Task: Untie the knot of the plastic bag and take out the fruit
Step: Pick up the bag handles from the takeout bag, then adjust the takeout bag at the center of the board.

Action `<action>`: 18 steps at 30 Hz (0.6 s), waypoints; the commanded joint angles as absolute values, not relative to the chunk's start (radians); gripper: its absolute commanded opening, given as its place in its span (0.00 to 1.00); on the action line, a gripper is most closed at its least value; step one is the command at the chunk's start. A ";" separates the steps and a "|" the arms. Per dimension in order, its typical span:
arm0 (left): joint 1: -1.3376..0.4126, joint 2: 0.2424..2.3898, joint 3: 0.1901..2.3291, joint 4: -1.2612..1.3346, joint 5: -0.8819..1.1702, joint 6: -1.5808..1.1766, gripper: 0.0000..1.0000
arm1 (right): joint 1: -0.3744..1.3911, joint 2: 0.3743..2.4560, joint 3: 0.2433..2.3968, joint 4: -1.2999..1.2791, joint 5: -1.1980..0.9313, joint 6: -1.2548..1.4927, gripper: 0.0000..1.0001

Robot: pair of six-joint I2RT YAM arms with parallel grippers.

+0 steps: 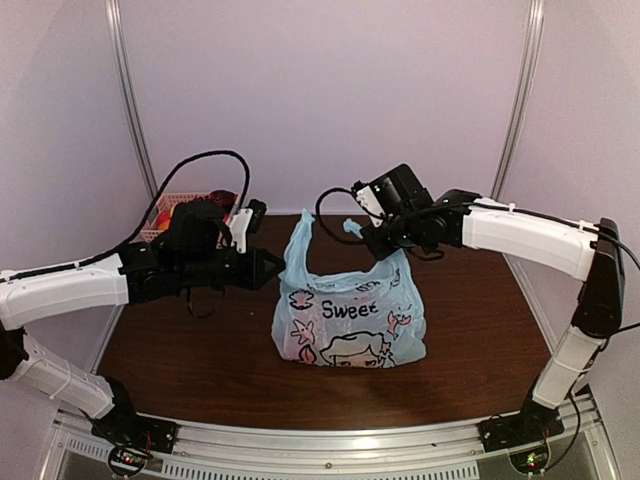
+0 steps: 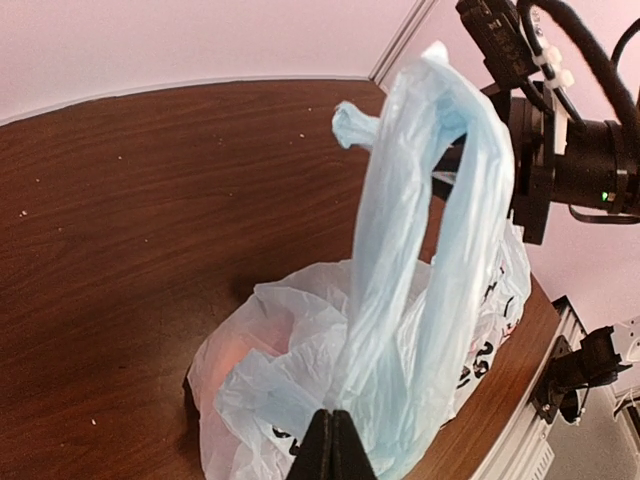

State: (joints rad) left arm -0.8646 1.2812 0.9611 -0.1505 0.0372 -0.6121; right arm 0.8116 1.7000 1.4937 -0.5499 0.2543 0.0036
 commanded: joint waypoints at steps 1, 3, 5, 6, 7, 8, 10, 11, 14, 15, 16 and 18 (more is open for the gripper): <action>-0.855 1.257 0.987 -0.155 0.021 -0.603 0.00 | 0.760 1.666 1.526 -0.520 0.280 0.108 0.32; -0.844 1.264 1.011 -0.165 0.023 -0.592 0.00 | 0.736 1.638 1.529 -0.499 0.243 0.142 0.22; -0.818 1.273 1.046 -0.169 0.039 -0.574 0.00 | 0.709 1.612 1.549 -0.483 0.207 0.171 0.18; -0.799 1.279 1.067 -0.169 0.054 -0.560 0.00 | 0.692 1.598 1.560 -0.478 0.191 0.183 0.16; -0.779 1.286 1.092 -0.171 0.069 -0.544 0.00 | 0.678 1.584 1.573 -0.469 0.173 0.194 0.14; -0.759 1.294 1.131 -0.177 0.084 -0.528 0.00 | 0.660 1.569 1.582 -0.461 0.158 0.202 0.10; -0.721 1.309 1.202 -0.193 0.103 -0.489 0.00 | 0.640 1.525 1.596 -0.437 0.125 0.213 0.02; -0.707 1.316 1.230 -0.196 0.109 -0.469 0.00 | 0.633 1.512 1.596 -0.420 0.111 0.213 0.00; -0.656 1.328 1.284 -0.187 0.131 -0.427 0.00 | 0.627 1.428 1.548 -0.333 0.013 0.190 0.00; -0.637 1.330 1.290 -0.182 0.140 -0.424 0.00 | 0.627 1.396 1.513 -0.297 -0.018 0.185 0.00; -0.621 1.330 1.285 -0.168 0.149 -0.420 0.00 | 0.627 1.366 1.477 -0.257 -0.042 0.187 0.00; -0.605 1.314 1.244 -0.112 0.160 -0.404 0.00 | 0.627 1.312 1.395 -0.197 -0.077 0.189 0.00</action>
State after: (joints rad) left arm -0.6434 1.3182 1.2675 -0.1955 0.1146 -0.4683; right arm 0.6231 1.4067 1.5089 -0.3477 0.0502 0.1837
